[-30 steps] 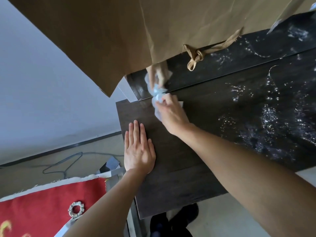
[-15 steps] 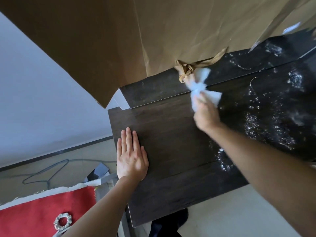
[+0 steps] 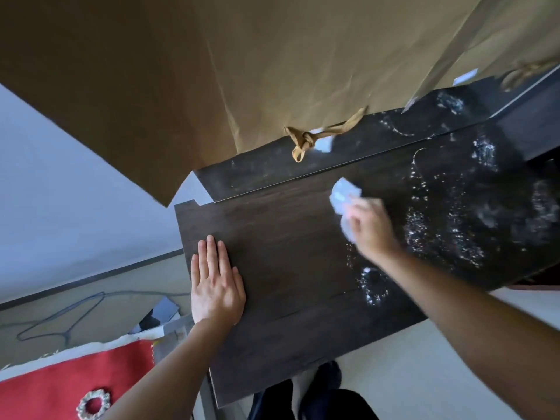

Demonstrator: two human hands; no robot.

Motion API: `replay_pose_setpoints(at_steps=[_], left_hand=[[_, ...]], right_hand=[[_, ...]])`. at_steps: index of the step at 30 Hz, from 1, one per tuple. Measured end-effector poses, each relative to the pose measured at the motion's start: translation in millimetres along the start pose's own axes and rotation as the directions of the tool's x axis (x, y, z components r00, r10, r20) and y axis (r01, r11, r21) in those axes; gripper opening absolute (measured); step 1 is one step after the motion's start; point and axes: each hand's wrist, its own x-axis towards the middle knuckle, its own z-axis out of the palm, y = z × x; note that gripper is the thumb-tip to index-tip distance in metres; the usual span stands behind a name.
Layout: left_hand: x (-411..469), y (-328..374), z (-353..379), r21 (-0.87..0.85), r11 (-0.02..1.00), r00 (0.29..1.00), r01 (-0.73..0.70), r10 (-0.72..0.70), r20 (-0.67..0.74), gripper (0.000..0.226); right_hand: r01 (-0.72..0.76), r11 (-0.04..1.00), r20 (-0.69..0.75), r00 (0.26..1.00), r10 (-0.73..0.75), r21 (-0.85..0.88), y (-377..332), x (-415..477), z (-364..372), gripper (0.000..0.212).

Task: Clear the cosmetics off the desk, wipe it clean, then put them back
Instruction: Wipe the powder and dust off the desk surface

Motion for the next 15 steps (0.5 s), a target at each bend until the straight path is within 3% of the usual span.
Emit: replay_pose_setpoints(at_steps=[2,4,7,10,12,15], left_hand=[[-0.6,3.7,-1.8,0.0,1.0,1.0,0.018,-0.018,0.005,0.061],[0.8,12.1,-4.0,-0.003,0.999,0.999,0.052,-0.052,0.006,0.059],[-1.3,30.5,-7.1,-0.04,0.994,0.995,0.099,-0.1,-0.012,0.057],[-17.5,54.1,-3.5,-0.093,0.99,0.993,0.105,-0.109,-0.047,0.057],[-36.4,72.5,4.0,-0.134,0.983,0.989,0.127,-0.136,-0.062,0.055],[-72.9,104.8,14.7,-0.173,0.965,0.976,0.197,-0.21,-0.061,0.053]], right_hand=[[0.047,0.992,0.118,0.991,-0.061,0.114,-15.3,-38.2,3.8,0.034],[0.001,0.988,0.149,0.989,-0.025,0.155,-1.6,-46.4,-12.9,0.033],[-0.209,0.977,0.043,0.977,0.207,0.05,44.7,-7.9,-39.9,0.025],[-0.41,0.911,-0.053,0.91,0.411,0.039,63.7,33.6,-40.9,0.047],[-0.33,0.942,0.018,0.944,0.33,0.058,49.1,32.0,-27.2,0.041],[-0.028,0.996,0.211,0.977,0.01,0.083,20.9,-23.1,-19.3,0.009]])
